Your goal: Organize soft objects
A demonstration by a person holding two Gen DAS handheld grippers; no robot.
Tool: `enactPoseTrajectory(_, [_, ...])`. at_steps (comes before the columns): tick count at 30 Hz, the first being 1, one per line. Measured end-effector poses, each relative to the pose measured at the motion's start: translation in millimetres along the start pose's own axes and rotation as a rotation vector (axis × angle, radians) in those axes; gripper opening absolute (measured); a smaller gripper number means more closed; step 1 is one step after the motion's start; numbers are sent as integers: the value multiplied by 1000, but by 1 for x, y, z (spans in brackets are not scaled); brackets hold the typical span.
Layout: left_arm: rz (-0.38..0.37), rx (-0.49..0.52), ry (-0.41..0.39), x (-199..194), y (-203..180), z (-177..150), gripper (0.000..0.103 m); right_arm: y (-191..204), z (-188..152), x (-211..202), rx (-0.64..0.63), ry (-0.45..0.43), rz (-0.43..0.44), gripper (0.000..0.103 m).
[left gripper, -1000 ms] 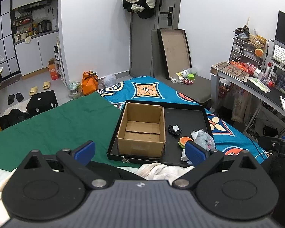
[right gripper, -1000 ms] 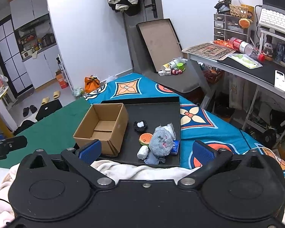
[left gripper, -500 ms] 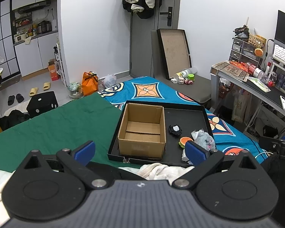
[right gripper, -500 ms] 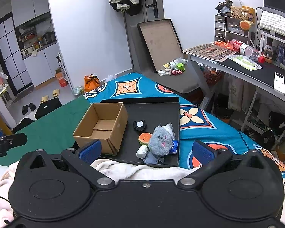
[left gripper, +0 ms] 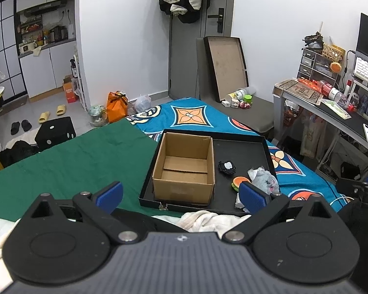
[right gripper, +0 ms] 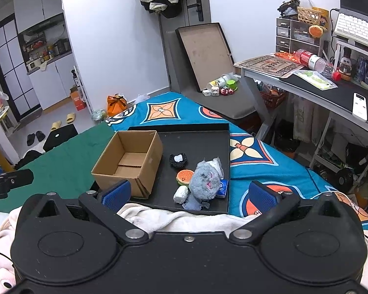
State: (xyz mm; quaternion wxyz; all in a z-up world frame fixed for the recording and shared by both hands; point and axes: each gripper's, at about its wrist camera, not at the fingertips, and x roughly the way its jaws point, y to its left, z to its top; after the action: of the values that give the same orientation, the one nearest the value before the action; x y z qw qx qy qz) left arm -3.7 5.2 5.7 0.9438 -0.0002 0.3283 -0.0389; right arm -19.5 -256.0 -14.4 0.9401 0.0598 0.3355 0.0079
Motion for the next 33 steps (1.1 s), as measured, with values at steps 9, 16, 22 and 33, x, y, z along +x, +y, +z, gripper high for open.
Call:
enactPoseTrajectory(9, [-7, 20, 8, 6, -3, 1, 100, 0, 0, 6, 5, 14, 2, 103])
enactPoseTrajectory(16, [4, 25, 17, 15, -4, 5, 100, 0, 4, 19, 21, 34, -13, 103])
enactPoseTrajectory(22, [-10, 3, 25, 30, 0, 14, 100, -5, 9, 32, 43, 36, -3, 103])
enactPoseTrajectory(33, [1, -3, 80, 69, 2, 21, 100, -18, 11, 67, 64, 56, 25, 103])
